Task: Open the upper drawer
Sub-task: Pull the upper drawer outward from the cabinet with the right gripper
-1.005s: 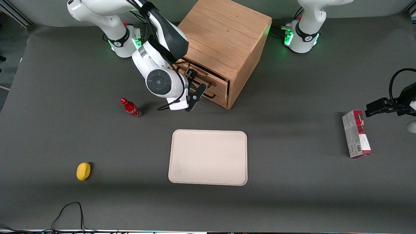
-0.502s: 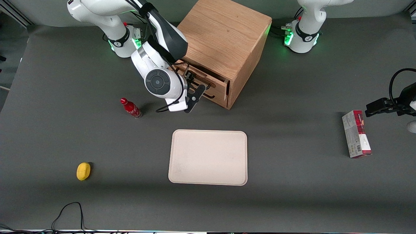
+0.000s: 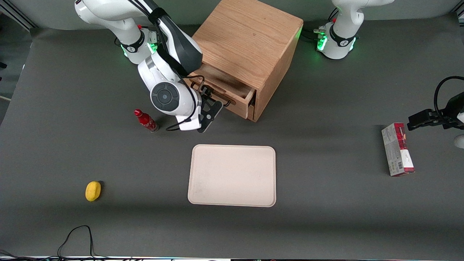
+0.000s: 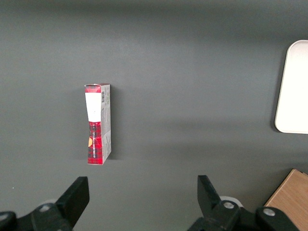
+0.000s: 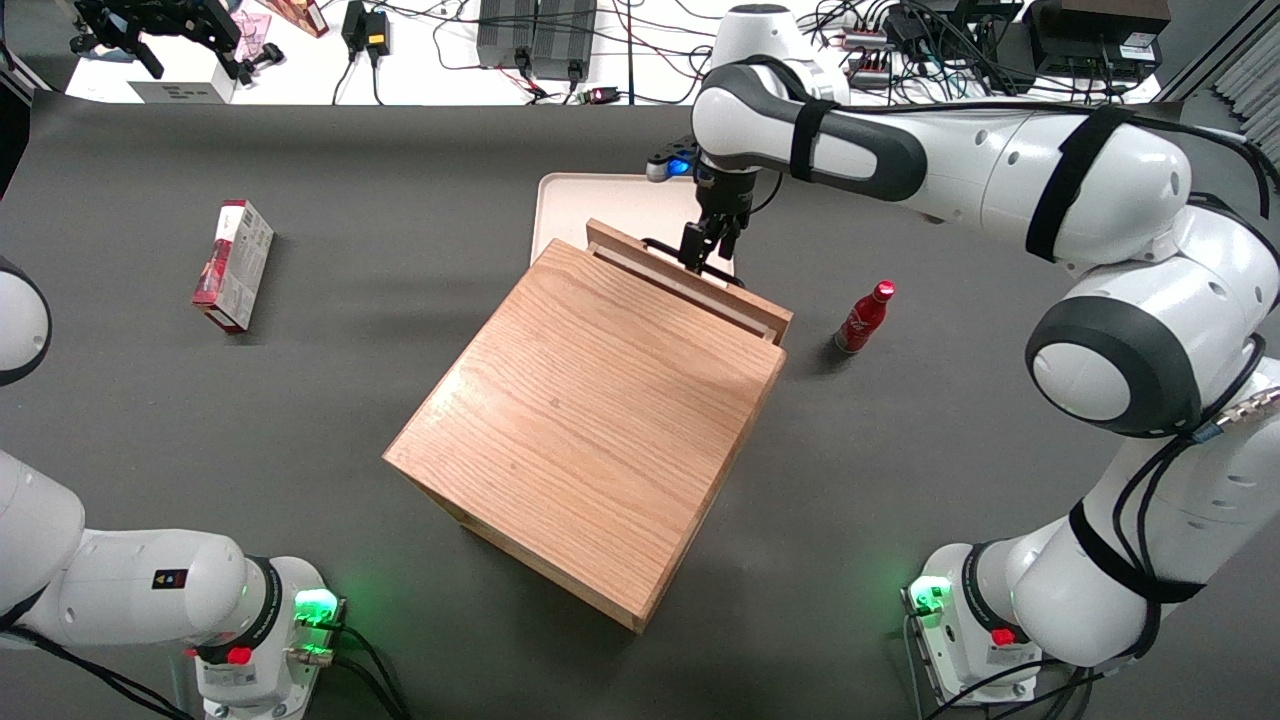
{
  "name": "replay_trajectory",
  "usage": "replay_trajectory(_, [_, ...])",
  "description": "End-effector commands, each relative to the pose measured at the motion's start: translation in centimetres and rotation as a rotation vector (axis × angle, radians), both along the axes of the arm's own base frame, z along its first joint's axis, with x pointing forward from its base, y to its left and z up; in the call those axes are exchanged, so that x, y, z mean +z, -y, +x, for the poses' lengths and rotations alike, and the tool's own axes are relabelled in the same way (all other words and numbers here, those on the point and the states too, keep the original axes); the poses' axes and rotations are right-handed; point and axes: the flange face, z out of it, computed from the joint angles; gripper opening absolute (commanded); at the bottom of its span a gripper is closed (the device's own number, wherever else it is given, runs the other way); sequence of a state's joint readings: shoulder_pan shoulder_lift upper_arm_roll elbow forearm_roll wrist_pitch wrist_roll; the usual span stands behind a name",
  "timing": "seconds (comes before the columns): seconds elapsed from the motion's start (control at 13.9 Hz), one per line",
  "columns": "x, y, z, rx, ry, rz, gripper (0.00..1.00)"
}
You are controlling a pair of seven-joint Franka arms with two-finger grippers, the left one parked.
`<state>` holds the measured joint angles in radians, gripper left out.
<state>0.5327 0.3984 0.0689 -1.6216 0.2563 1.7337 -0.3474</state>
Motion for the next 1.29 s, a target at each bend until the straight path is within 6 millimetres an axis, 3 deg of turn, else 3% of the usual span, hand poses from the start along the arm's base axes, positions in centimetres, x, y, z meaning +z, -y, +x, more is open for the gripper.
replay_trajectory(0.0, [0.3,0.9,1.5,0.003,0.030,0.004,1.00])
replay_trajectory(0.36, [1.1,1.8,3.1,-0.008,0.065,0.011,1.00])
replay_trajectory(0.93, [0.2,3.3,5.2,-0.017,0.102,-0.009,1.00])
replay_trajectory(1.22, [0.8,4.0,6.4,-0.033,0.118,0.001,1.00])
